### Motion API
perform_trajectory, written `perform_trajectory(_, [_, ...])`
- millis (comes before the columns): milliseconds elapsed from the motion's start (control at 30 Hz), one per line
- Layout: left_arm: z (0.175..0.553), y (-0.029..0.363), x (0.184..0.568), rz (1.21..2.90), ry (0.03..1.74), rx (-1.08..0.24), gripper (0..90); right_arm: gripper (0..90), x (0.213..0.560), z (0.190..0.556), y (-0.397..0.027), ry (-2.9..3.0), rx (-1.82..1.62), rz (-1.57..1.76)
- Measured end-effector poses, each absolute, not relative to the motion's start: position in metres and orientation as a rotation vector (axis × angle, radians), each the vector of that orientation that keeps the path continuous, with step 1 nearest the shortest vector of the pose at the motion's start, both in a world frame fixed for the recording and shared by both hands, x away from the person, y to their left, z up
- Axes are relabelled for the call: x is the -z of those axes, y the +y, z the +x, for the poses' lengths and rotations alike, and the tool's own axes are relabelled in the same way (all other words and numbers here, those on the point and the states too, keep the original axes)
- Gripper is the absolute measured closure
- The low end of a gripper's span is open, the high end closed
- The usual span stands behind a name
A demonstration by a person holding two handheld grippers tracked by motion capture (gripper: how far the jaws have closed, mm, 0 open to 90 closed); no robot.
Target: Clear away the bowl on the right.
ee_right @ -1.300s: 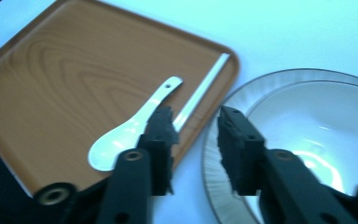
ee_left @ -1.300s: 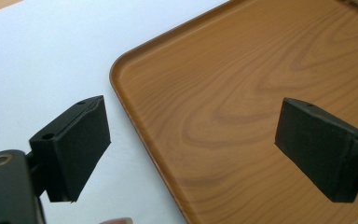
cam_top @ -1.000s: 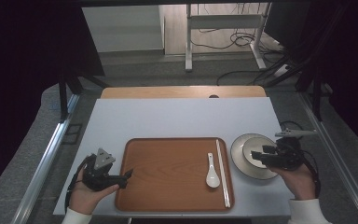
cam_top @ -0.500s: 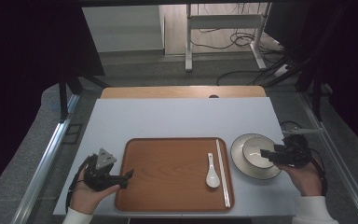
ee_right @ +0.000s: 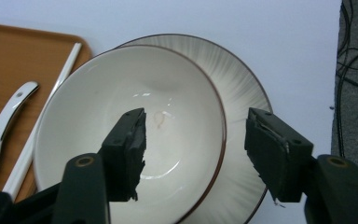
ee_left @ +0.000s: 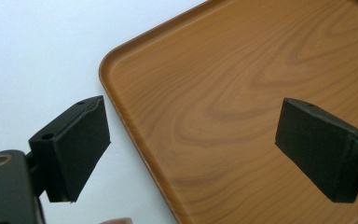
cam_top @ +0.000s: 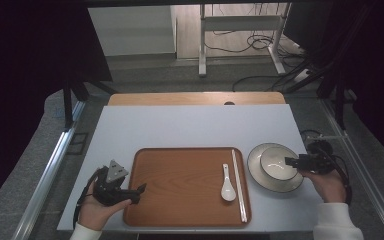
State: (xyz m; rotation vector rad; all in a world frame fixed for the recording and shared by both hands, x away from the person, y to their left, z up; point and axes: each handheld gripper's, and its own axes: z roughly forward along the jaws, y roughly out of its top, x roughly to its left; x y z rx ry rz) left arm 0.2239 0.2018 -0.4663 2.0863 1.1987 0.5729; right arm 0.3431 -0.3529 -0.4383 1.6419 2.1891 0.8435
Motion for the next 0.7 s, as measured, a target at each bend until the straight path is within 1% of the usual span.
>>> perform_trajectory(100, [0.223, 0.203, 0.465, 2.091, 1.196, -0.575, 9.5, 41.8, 0.443, 0.352, -0.352, 2.195, -0.795, 1.653])
perform_trajectory(300, [0.223, 0.206, 0.465, 2.081, 1.205, -0.573, 9.5, 51.9, 0.455, 0.361, -0.354, 2.240, -0.728, 1.671])
perform_trajectory(500, [0.223, 0.206, 0.466, 2.084, 1.204, -0.572, 9.5, 69.4, 0.464, 0.365, -0.352, 2.294, -0.675, 1.684])
perform_trajectory(600, [0.223, 0.206, 0.466, 2.085, 1.205, -0.577, 9.6, 75.7, 0.468, 0.367, -0.352, 2.313, -0.654, 1.697])
perform_trajectory(700, [0.222, 0.207, 0.465, 2.079, 1.206, -0.581, 9.7, 77.9, 0.468, 0.368, -0.351, 2.311, -0.668, 1.714])
